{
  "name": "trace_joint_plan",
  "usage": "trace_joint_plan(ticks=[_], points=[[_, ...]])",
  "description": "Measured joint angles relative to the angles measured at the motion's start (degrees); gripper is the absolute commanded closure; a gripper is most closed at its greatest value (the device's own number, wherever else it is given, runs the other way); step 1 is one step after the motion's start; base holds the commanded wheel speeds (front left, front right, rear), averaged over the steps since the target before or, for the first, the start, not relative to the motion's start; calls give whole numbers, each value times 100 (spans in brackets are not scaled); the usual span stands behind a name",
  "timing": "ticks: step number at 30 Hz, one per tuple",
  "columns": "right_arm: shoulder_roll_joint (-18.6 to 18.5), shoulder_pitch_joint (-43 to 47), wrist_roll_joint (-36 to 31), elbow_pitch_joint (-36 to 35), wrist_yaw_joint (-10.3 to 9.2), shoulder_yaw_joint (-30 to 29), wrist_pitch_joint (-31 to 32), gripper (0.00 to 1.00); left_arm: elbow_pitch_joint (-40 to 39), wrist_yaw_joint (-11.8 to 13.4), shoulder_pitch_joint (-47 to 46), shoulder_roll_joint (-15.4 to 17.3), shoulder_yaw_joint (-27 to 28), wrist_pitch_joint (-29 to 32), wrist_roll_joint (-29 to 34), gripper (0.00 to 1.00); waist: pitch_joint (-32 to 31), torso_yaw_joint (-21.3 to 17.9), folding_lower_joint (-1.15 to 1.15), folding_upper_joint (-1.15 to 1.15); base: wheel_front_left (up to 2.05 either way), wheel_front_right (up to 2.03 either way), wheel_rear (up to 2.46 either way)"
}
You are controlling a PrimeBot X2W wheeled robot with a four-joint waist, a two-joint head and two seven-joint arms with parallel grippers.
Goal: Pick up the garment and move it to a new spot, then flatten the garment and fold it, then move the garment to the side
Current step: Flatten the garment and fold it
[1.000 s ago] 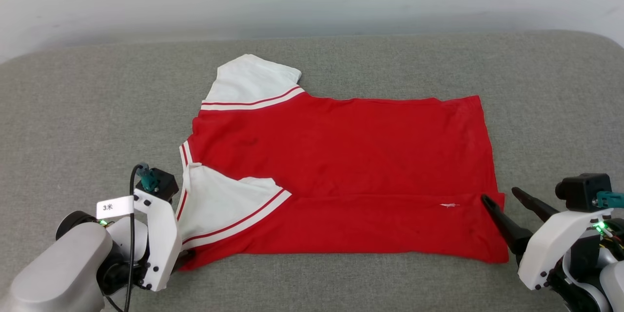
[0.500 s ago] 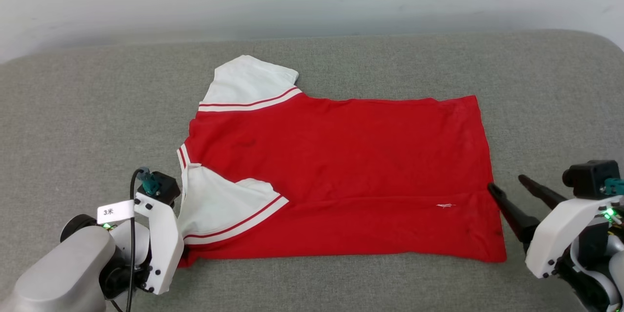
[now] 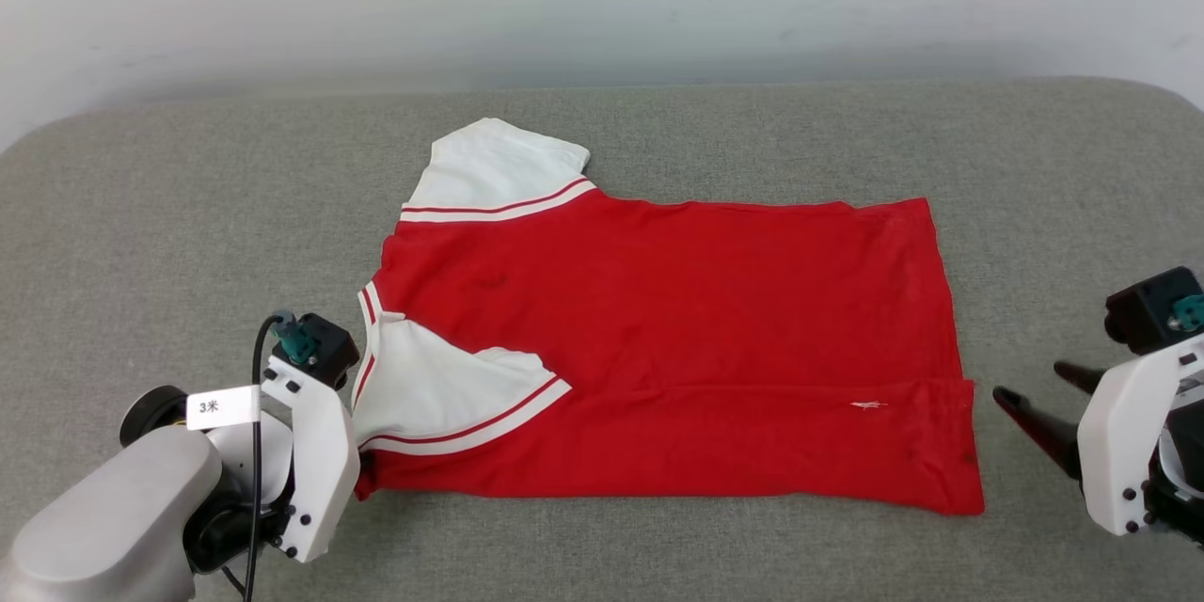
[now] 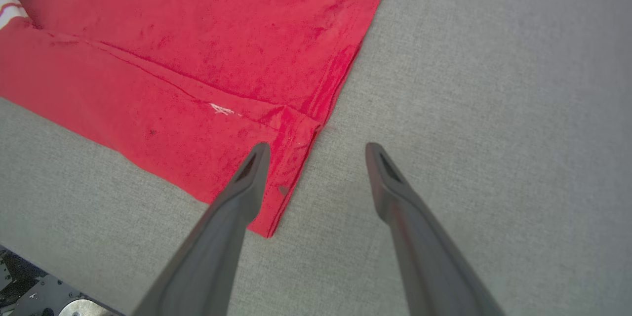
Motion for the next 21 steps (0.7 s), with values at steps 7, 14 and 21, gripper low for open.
trace_joint_plan(ticks=[7,14,21], points=[[-62,-16,225,4,0,321,1147,0,-236,24,0,14,-18,-41,14,100,42,46,0,0,0,0,0],[116,-275,153,454,0,749,1495,0,-339,59,-18,18,-22,-66,59,100,181,94,0,0,0,0,0],[426,-531,89,1274,0,1115,1284,0,-359,67,-96,7,-31,-115,118,100,342,164,0,0,0,0,0]])
